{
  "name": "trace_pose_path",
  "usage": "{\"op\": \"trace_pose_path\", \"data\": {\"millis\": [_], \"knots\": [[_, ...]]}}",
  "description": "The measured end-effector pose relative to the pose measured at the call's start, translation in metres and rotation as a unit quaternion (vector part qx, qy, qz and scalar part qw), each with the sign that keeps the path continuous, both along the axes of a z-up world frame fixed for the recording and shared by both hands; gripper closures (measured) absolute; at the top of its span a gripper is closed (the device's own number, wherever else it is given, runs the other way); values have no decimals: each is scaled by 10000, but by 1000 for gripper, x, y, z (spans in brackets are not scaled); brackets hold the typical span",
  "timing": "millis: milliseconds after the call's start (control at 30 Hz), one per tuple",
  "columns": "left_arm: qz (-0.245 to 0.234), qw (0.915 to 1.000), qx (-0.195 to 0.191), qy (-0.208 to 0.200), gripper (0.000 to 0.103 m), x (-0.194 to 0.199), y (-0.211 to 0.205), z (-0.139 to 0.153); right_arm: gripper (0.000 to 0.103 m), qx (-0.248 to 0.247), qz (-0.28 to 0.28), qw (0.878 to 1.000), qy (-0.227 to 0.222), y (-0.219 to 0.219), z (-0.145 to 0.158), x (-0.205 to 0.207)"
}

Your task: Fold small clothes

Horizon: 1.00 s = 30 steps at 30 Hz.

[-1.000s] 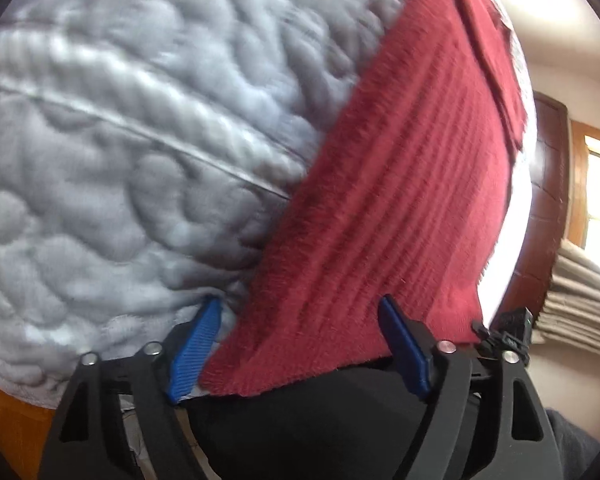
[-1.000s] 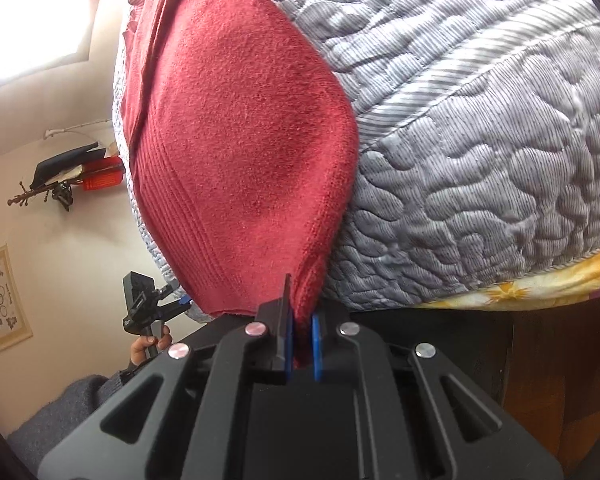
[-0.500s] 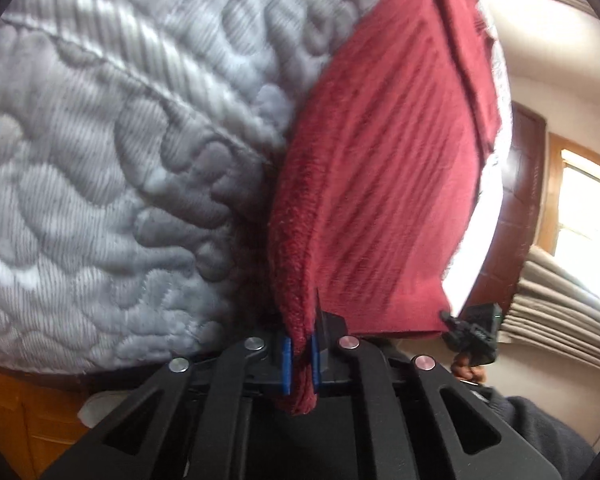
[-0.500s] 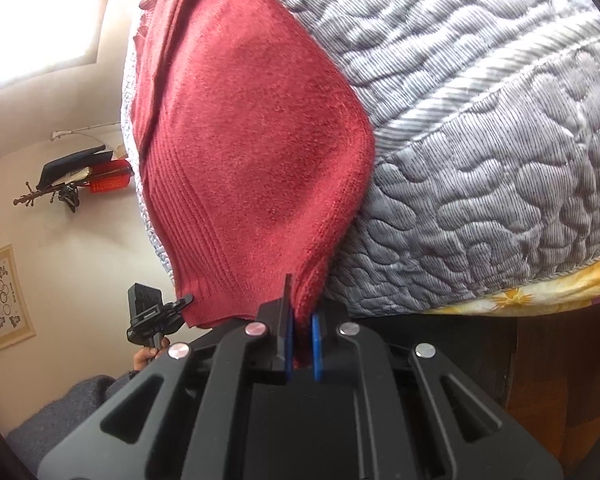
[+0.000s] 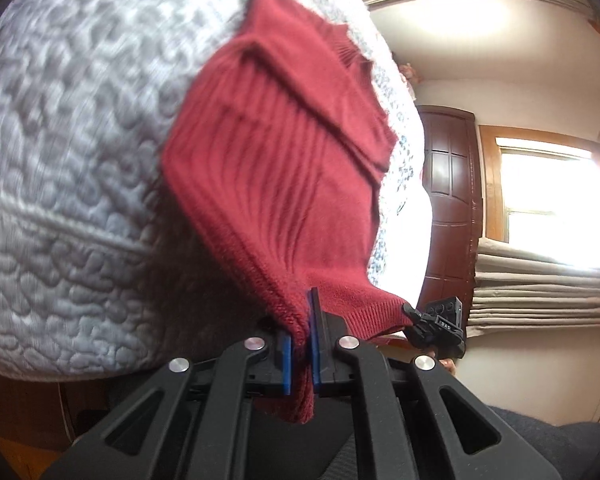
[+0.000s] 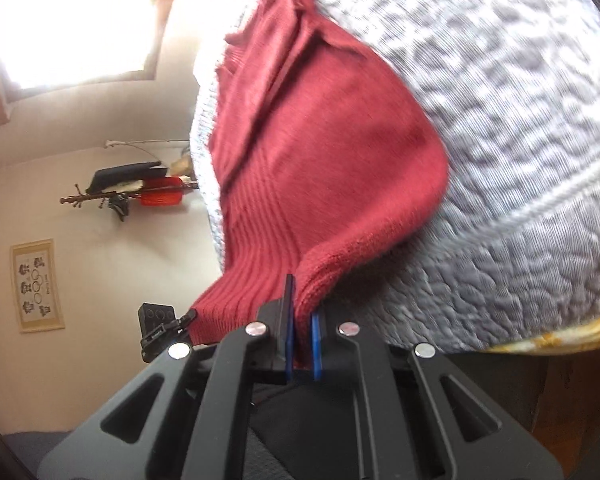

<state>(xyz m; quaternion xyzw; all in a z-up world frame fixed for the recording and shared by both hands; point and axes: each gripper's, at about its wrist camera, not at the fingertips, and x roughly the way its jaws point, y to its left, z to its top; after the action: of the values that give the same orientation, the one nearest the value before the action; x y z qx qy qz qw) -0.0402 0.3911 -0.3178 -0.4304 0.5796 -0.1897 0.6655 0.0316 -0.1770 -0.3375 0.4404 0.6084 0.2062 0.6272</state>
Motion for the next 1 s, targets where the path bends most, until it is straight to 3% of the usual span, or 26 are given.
{"op": "trace_pose_path", "data": {"millis": [267,500,700,1000], "knots": [[-27,9994,18,-346,97,49,2,33,98,145,14,9985,-531,5,38,64],[136,9990,-42,-414,97,97,11,35,98,152,20,9981,-593,6,42,120],[401,9987,-100,-312,97,146,24,16,98,141,-73,9992,-363,0,19,166],[555,9983,2,176,97,211,39,-44,98,40,-125,9998,116,4,-40,241]]}}
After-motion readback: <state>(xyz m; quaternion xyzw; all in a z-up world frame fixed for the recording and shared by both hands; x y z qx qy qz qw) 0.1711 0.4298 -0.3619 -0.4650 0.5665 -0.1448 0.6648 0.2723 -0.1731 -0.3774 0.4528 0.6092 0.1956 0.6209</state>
